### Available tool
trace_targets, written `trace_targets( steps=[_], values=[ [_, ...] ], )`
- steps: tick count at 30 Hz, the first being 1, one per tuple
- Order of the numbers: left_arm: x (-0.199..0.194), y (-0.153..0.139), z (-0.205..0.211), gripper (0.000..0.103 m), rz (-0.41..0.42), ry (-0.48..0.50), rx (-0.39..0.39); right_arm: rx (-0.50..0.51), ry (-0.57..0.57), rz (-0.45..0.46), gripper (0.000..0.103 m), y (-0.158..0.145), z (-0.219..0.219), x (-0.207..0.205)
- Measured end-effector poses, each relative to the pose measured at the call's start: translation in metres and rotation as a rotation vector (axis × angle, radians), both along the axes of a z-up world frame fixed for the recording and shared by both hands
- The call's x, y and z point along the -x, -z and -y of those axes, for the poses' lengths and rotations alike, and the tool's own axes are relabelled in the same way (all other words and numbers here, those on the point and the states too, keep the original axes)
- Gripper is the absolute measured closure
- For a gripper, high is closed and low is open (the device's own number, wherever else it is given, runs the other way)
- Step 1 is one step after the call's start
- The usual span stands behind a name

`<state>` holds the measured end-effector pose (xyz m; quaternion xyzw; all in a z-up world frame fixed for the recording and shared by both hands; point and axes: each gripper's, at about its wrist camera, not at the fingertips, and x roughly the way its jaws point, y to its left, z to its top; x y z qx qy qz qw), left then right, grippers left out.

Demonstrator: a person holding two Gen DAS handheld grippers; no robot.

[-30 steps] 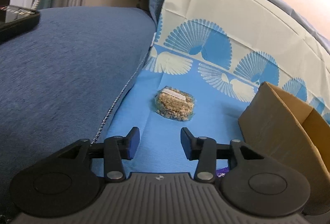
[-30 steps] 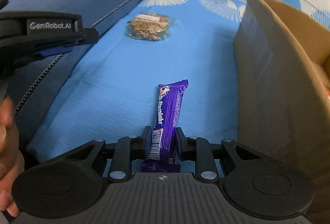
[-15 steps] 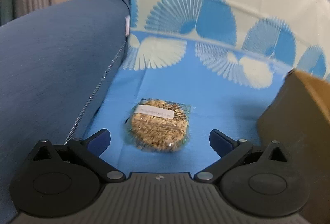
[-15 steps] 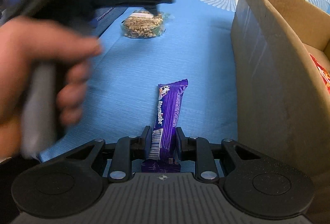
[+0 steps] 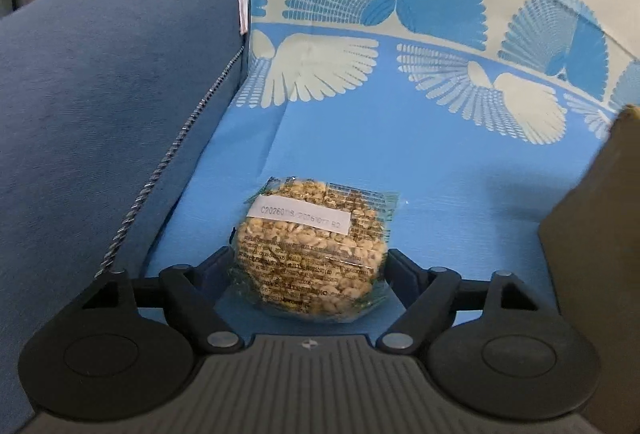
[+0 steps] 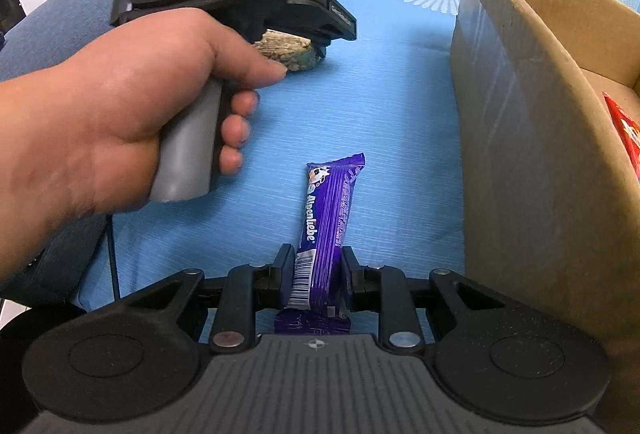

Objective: Organize snacks
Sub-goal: 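Grasp the purple chocolate bar with the right tool, then grasp the clear nut pack with the left tool while the right holds the purple bar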

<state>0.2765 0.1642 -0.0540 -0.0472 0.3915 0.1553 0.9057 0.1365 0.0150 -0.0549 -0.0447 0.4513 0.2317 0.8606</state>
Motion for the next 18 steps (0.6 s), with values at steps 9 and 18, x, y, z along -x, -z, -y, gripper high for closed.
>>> trace_targets(
  steps=[9, 18],
  values=[
    [0.112, -0.026, 0.013, 0.019, 0.002, 0.071, 0.049, -0.007, -0.006, 0.015, 0.078, -0.007, -0.002, 0.007],
    [0.199, -0.036, 0.012, 0.019, 0.022, 0.065, 0.124, 0.005, -0.025, 0.06, 0.078, -0.016, 0.005, 0.024]
  ],
)
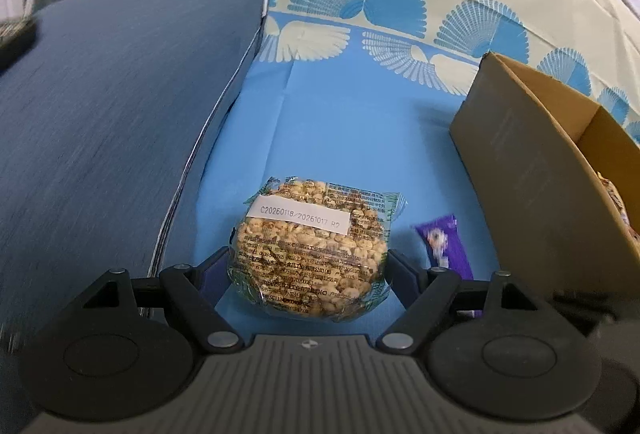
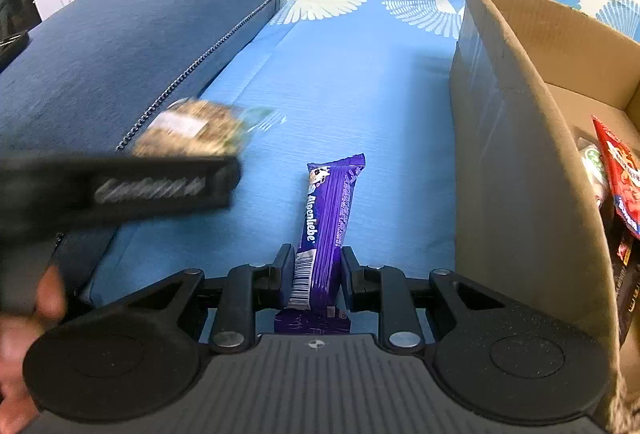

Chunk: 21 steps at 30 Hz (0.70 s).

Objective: Organize snacks
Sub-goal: 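Grasp the clear nut pack with the left tool while the right holds the purple bar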

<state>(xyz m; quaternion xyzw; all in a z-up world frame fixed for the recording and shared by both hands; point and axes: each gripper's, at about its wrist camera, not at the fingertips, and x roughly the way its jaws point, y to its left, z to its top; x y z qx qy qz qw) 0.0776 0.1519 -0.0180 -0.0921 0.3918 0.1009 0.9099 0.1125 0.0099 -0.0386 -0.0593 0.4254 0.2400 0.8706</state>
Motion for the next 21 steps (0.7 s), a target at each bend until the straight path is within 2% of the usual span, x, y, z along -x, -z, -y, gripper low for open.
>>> trace_targets(
  steps=[3, 5, 10, 14, 21],
  values=[
    [0.01, -0.003, -0.002, 0.019, 0.007, -0.01, 0.051, 0.007, -0.01, 0.005, 0.078, -0.003, 0.006, 0.004],
    [0.011, -0.003, -0.004, 0.018, 0.007, -0.024, 0.058, 0.007, -0.015, 0.001, 0.078, -0.005, 0.011, 0.004],
    [0.004, 0.007, -0.013, 0.018, -0.069, -0.066, 0.108, 0.006, -0.029, -0.02, 0.078, 0.001, 0.013, 0.006],
    [0.002, 0.008, -0.016, 0.018, -0.082, -0.072, 0.111, 0.007, -0.024, -0.047, 0.078, 0.008, 0.014, 0.005],
    [0.0, 0.009, -0.013, 0.017, -0.107, -0.061, 0.097, -0.002, -0.045, -0.045, 0.078, 0.01, 0.014, 0.006]
  ],
)
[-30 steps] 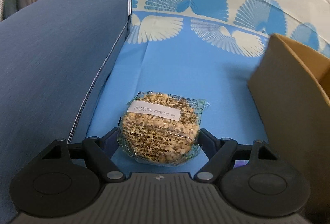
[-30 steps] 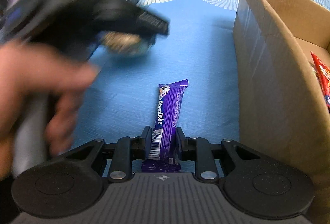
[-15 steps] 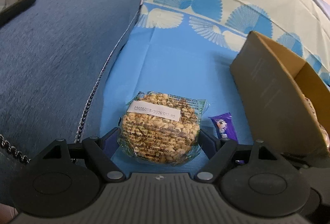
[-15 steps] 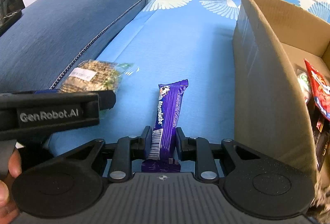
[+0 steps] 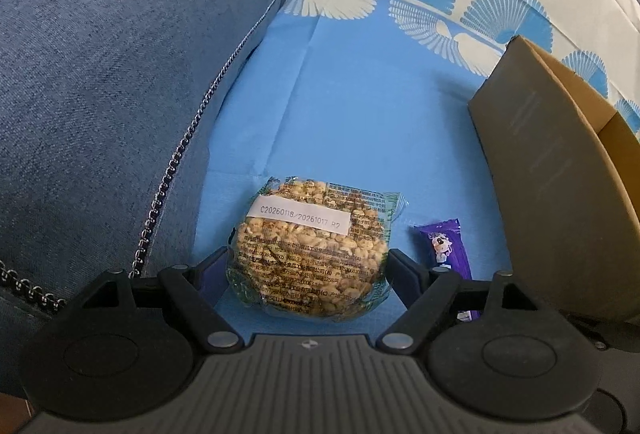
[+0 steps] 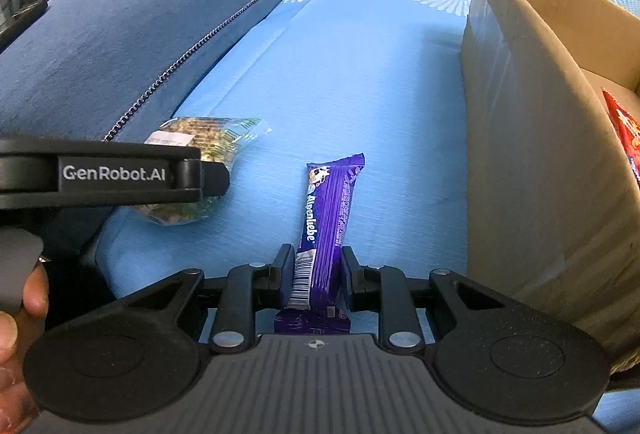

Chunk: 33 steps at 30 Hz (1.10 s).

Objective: Organize snacks
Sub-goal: 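Grasp the clear nut pack with the left tool while the right holds the purple bar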

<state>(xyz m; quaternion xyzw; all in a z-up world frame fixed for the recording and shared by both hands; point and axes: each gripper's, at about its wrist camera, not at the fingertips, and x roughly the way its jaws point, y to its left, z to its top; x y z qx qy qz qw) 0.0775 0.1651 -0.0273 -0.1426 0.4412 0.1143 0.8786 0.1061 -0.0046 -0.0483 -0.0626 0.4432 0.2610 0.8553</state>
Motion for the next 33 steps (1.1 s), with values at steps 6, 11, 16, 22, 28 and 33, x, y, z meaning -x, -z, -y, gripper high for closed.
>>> trace_targets(
  steps=[6, 11, 16, 22, 28, 33],
  values=[
    [-0.005, 0.0029, 0.0032, 0.016, -0.019, -0.001, -0.009, -0.004, -0.009, -0.007, 0.078, 0.0008, -0.0005, -0.0053],
    [-0.0072, 0.0046, 0.0039, 0.015, -0.026, -0.003, -0.013, -0.002, -0.017, -0.006, 0.078, 0.0021, 0.0002, -0.0053],
    [-0.0074, 0.0062, 0.0038, 0.015, -0.028, -0.009, -0.011, 0.0, -0.019, -0.006, 0.078, 0.0023, -0.0008, -0.0047],
    [-0.0077, 0.0081, 0.0033, 0.015, -0.031, -0.008, -0.011, 0.001, -0.019, -0.006, 0.078, 0.002, -0.0009, -0.0049],
    [-0.0083, 0.0089, 0.0039, 0.014, -0.031, -0.007, -0.013, 0.001, -0.02, -0.006, 0.078, 0.0019, -0.0009, -0.005],
    [-0.0084, 0.0092, 0.0044, 0.014, -0.032, -0.006, -0.015, 0.003, -0.022, -0.006, 0.078, 0.0018, -0.0012, -0.0051]
  ],
)
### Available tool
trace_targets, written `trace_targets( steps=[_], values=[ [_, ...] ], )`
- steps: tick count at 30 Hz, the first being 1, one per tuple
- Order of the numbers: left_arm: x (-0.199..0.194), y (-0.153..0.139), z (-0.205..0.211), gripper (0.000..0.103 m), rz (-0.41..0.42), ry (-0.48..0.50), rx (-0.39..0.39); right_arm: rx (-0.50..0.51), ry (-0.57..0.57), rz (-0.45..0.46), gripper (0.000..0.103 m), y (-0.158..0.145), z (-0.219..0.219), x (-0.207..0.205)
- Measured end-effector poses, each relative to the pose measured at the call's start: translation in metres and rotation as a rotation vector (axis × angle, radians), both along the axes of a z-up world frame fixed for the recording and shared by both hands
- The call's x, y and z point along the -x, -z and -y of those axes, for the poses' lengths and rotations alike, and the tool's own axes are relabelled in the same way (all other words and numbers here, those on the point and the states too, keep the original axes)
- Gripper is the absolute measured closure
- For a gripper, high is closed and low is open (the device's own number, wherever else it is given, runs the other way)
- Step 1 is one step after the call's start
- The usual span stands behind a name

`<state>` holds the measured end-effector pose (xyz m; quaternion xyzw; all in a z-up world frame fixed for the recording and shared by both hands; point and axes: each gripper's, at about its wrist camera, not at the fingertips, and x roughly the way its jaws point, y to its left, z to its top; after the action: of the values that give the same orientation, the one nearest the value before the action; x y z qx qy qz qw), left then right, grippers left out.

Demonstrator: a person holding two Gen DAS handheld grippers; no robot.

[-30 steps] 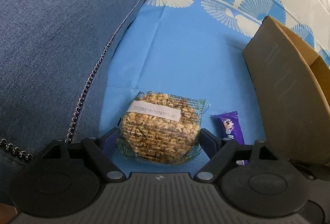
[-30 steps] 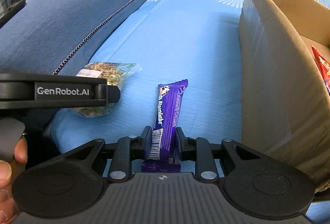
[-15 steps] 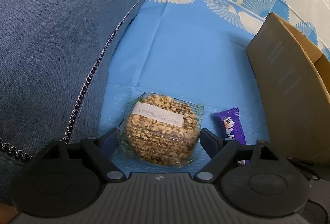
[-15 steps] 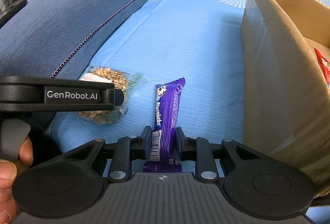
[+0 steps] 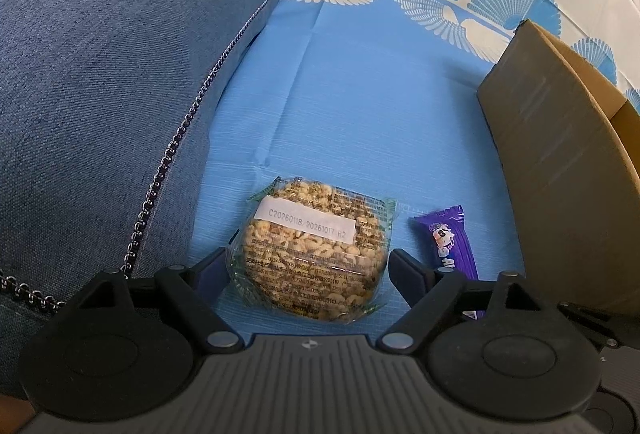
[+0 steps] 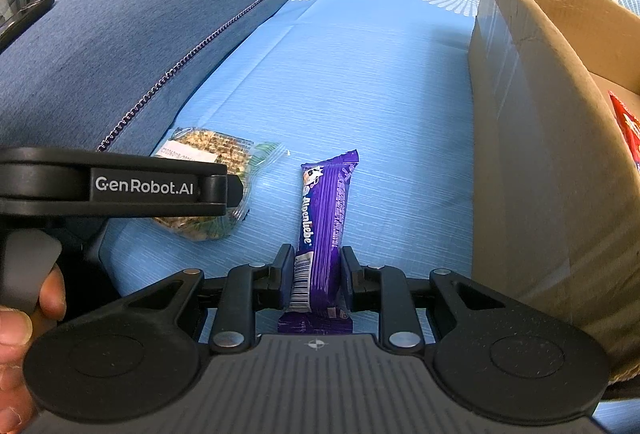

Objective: Organize snacks
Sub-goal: 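Grasp the clear nut pack with the left tool while the right holds the purple bar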

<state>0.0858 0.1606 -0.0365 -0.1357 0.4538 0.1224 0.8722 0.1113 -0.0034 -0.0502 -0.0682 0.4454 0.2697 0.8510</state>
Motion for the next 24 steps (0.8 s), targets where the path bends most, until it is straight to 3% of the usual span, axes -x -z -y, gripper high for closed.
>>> trace_targets(
  steps=[24],
  values=[
    [-0.008, 0.009, 0.012, 0.011, -0.022, 0.02, -0.053, 0.034, -0.02, 0.025, 0.078, -0.001, -0.005, 0.004]
  ],
)
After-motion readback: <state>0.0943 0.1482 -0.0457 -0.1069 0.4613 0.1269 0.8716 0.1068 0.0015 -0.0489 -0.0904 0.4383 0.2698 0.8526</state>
